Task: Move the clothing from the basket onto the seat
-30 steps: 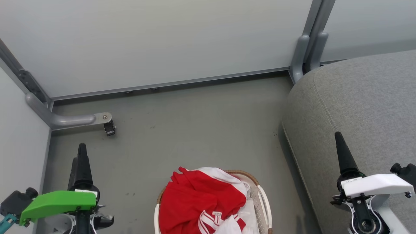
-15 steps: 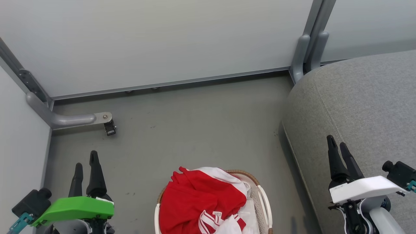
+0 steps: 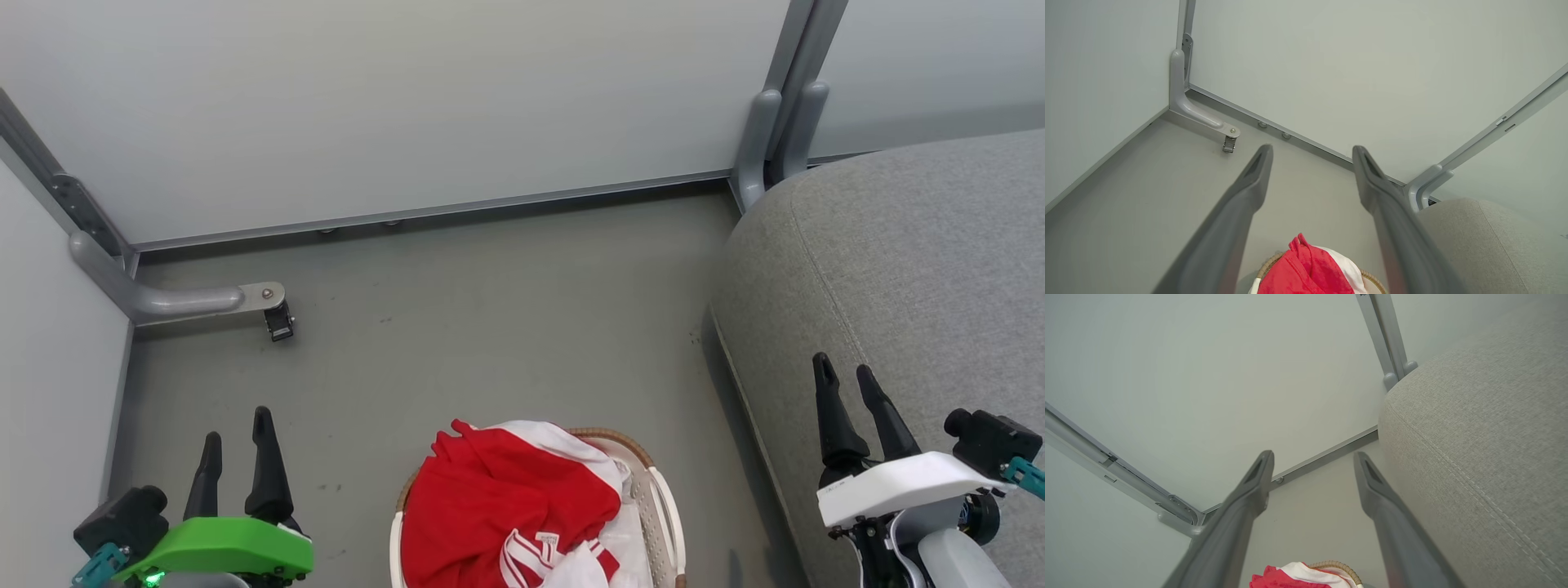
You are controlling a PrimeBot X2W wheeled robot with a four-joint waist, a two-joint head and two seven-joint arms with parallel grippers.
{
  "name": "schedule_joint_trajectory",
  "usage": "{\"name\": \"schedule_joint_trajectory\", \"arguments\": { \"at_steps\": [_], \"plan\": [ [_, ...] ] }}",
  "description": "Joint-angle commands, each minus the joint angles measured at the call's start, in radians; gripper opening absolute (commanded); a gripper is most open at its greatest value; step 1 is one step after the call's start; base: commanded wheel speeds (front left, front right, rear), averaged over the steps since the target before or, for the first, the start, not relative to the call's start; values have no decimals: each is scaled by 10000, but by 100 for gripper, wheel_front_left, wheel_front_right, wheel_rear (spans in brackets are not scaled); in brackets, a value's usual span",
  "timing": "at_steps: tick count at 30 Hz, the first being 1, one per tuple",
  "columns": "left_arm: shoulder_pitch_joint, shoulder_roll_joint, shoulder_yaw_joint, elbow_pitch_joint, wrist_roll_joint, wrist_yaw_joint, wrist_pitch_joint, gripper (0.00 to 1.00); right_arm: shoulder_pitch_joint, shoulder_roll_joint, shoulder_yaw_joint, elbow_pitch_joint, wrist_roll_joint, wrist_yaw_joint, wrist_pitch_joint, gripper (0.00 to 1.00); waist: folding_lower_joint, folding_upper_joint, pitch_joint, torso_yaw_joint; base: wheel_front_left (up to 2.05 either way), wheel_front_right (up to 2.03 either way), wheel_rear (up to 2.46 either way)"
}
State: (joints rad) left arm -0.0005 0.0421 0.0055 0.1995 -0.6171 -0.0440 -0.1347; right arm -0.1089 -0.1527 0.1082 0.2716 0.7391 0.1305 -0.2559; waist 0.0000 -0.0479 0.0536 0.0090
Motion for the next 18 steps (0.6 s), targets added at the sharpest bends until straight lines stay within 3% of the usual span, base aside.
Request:
{"name": "schedule_joint_trajectory", "arguments": {
  "at_steps": [1, 18],
  "plan": [
    [101, 74, -13, 4, 278, -47, -116, 100, 56, -9, -123, -10, -398, 3, -56, 100, 0, 0, 1, 6, 0, 0, 0],
    [307, 91, -374, 542, 1730, -145, -533, 100, 164, 351, -367, 191, -2677, 3, -70, 100, 0, 0, -56, 161, 0, 0, 0]
  ]
}}
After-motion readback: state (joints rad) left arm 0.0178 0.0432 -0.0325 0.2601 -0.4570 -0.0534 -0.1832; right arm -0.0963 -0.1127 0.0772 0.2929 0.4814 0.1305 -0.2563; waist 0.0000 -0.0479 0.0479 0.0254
